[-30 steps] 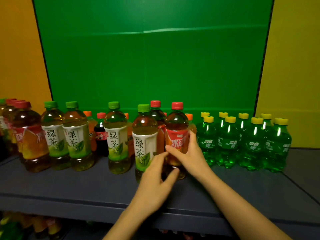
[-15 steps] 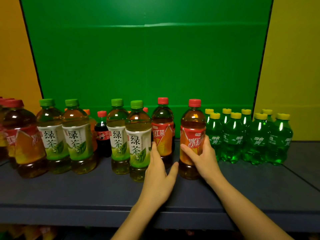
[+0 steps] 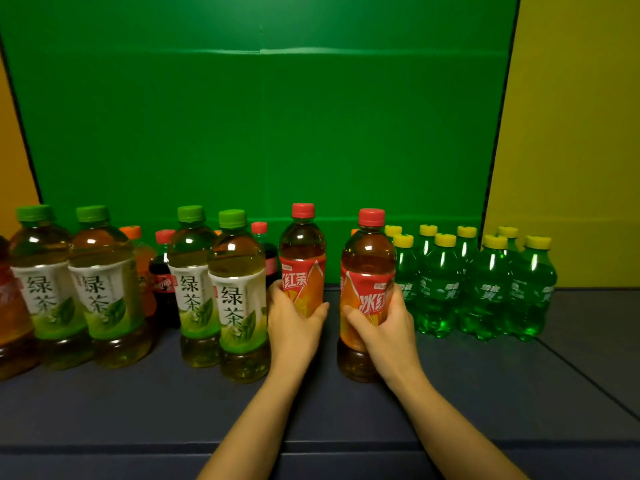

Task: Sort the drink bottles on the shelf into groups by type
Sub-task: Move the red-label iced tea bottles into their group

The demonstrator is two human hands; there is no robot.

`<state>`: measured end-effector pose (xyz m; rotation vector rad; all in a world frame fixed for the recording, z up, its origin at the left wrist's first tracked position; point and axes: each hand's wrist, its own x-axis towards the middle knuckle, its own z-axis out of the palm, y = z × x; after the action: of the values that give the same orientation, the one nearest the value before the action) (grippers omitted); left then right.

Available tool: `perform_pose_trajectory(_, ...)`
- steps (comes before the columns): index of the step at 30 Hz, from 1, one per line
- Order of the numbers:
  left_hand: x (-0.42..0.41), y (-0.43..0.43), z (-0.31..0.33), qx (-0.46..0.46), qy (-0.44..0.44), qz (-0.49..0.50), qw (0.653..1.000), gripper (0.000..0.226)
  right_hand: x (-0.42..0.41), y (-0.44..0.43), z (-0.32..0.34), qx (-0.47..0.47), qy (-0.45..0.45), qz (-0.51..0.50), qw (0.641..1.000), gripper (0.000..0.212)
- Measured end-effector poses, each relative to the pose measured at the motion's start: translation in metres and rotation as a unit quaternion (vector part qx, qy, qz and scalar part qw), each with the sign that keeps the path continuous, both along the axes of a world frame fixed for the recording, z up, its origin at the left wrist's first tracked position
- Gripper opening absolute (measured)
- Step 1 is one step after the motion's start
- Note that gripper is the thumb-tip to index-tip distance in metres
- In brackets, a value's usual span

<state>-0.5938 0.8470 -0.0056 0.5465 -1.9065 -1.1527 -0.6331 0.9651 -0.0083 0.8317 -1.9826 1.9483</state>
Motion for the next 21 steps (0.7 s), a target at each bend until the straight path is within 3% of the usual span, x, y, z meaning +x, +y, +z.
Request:
perform_pose_trajectory(15,0.039,0.034,0.004,-0.071,0.085,-0.087,0.99,0.056,0.017,0.04,0.014,-0.041,-0.015,0.052,0.998,0.035)
perform_pose_trajectory(21,0.073,0.043,0.032,-0.066,0.157,-0.087,0.982,0.057,0.035,0.046,0.028,-0.035,-0.008,0.113,0.993,0.047)
